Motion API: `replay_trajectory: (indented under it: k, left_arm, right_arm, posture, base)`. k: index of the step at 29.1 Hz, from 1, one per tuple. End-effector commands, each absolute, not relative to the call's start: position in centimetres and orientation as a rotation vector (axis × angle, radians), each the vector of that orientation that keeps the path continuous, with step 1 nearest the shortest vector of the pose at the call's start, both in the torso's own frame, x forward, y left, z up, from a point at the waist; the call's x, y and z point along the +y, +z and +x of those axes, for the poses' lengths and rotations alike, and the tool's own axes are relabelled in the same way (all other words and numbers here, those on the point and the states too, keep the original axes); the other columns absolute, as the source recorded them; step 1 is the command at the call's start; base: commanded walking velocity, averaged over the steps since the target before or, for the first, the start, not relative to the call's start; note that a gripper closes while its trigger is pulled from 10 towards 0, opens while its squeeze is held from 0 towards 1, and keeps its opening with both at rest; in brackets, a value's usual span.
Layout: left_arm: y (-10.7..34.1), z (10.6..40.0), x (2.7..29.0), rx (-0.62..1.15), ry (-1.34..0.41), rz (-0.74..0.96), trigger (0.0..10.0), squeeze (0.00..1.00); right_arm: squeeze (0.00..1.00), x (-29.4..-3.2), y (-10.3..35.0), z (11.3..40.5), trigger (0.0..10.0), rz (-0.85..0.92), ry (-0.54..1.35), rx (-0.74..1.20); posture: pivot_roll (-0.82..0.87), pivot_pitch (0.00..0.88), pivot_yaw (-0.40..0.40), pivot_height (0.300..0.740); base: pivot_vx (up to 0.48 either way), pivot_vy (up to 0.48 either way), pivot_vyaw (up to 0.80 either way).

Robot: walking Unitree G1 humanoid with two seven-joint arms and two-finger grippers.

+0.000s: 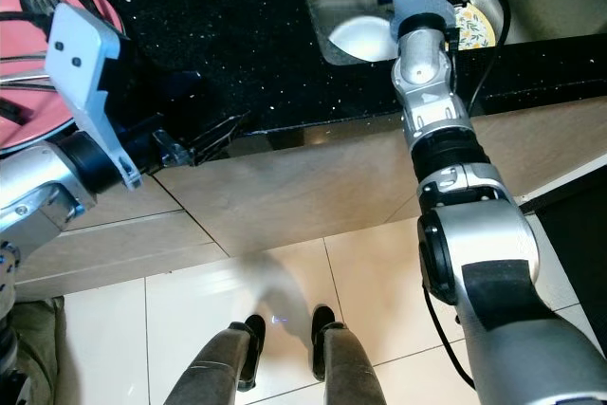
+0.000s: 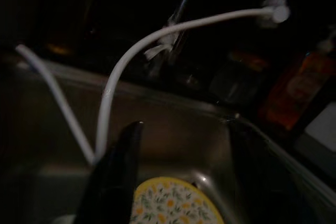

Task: Kitchen organization

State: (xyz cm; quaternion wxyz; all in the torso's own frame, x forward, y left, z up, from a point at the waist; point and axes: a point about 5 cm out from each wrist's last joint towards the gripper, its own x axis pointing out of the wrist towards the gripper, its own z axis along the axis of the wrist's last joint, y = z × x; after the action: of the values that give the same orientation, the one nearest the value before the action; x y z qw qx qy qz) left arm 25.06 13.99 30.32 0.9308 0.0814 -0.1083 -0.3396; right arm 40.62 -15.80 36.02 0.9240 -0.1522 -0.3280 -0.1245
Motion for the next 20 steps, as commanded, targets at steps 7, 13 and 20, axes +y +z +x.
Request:
replay_trajectory:
  k: [7, 13, 20]
  left_arm:
    - [31.7, 25.5, 14.1, -0.294, -0.668, 0.209, 10.0, 1.00]
    - [33.4, 25.9, 14.7, -0.390, -0.649, 0.192, 10.0, 1.00]
    - [35.0, 25.5, 14.9, -0.479, -0.728, 0.137, 10.0, 0.29]
  right_arm:
    - [0.00, -16.1, 38.1, 39.7, 10.0, 0.172, 0.020, -0.750]
    - [0.00, -13.9, 38.6, 37.8, 10.0, 0.441, 0.409, -0.820]
    - [0.00, -11.3, 37.2, 35.1, 10.0, 0.451, 0.723, -0.832]
  posture:
    - [0.19, 0.300, -0.049, 0.740]
    - [0.18, 0.248, -0.051, 0.740]
    - [0.18, 0.191, -0.057, 0.740]
  base:
    - [0.000, 0.000, 0.00]
    - [0.000, 0.000, 0.00]
    - [0.000, 0.000, 0.00]
